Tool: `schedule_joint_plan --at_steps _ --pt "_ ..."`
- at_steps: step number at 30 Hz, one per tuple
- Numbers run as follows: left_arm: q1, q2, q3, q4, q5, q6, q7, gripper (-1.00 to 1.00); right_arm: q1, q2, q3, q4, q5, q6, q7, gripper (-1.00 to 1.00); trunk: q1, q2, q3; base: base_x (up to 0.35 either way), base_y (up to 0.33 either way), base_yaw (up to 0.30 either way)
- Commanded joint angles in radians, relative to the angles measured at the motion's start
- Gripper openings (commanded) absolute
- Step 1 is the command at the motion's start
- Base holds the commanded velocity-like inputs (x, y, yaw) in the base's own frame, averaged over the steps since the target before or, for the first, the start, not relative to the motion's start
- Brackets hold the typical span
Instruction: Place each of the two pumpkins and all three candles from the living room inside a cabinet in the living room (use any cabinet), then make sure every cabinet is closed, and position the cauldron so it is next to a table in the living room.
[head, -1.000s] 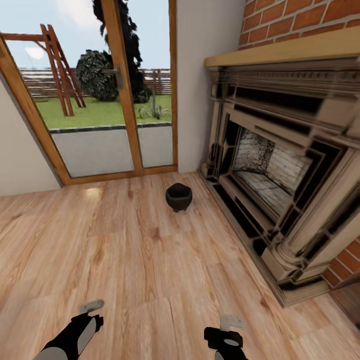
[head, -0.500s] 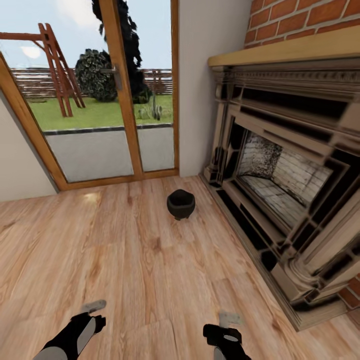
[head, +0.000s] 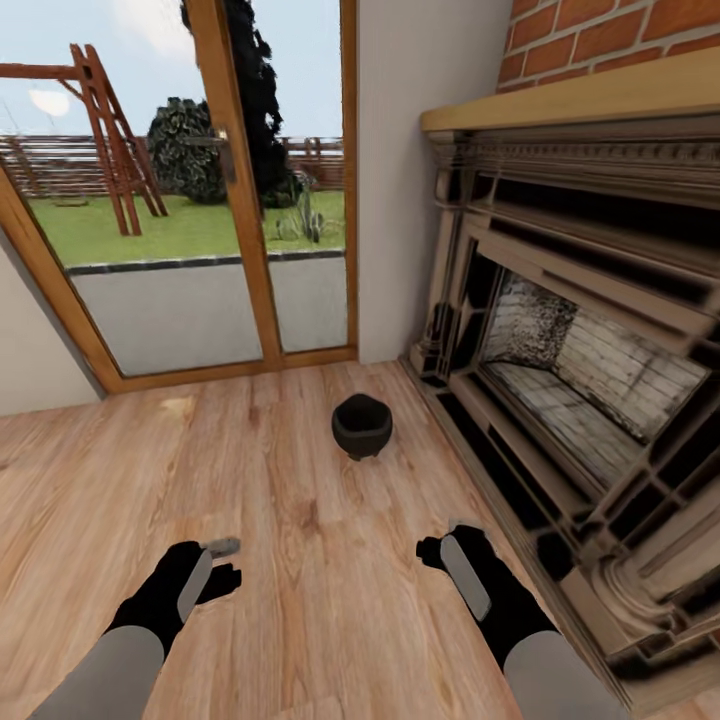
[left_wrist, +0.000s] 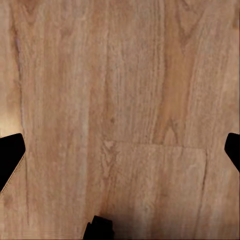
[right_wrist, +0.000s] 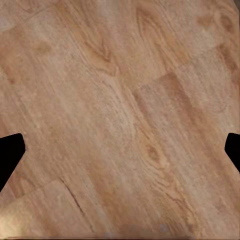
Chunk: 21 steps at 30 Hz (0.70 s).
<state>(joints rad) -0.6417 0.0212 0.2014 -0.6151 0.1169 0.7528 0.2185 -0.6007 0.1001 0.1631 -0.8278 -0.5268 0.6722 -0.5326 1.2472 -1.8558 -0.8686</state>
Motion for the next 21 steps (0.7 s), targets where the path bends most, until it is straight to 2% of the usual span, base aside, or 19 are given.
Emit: schedule_joint_plan --at_steps 1,3,7,11,21 --pt "-0.007 -0.002 0.0 -0.002 0.0 0.002 0.003 1.0 -0.012 0.017 -0.002 0.019 0.002 0.008 -0.001 1.0 0.0 0.0 0.0 0.333 0.0 0.0" --pt "-0.012 -0.007 0.0 -0.003 0.0 0.003 0.001 1.0 -0.029 0.031 -0.003 0.041 0.004 0.013 -0.002 1.0 0.0 0.0 0.0 0.333 0.0 0.0" --pt "-0.018 -0.024 0.0 -0.004 0.0 0.002 -0.001 1.0 -0.04 0.041 -0.002 0.059 0.005 0.016 -0.003 1.0 0.0 0.0 0.0 0.333 0.0 0.0" --pt "-0.023 -0.029 -0.001 -0.008 0.0 0.003 -0.004 1.0 -0.042 0.043 -0.002 0.066 0.005 0.016 -0.002 1.0 0.0 0.0 0.0 0.326 0.06 0.0" --pt "-0.024 -0.028 -0.002 -0.011 0.0 0.002 -0.005 1.0 -0.042 0.044 0.001 0.065 0.006 0.015 -0.001 1.0 0.0 0.0 0.0 0.296 0.191 0.0"
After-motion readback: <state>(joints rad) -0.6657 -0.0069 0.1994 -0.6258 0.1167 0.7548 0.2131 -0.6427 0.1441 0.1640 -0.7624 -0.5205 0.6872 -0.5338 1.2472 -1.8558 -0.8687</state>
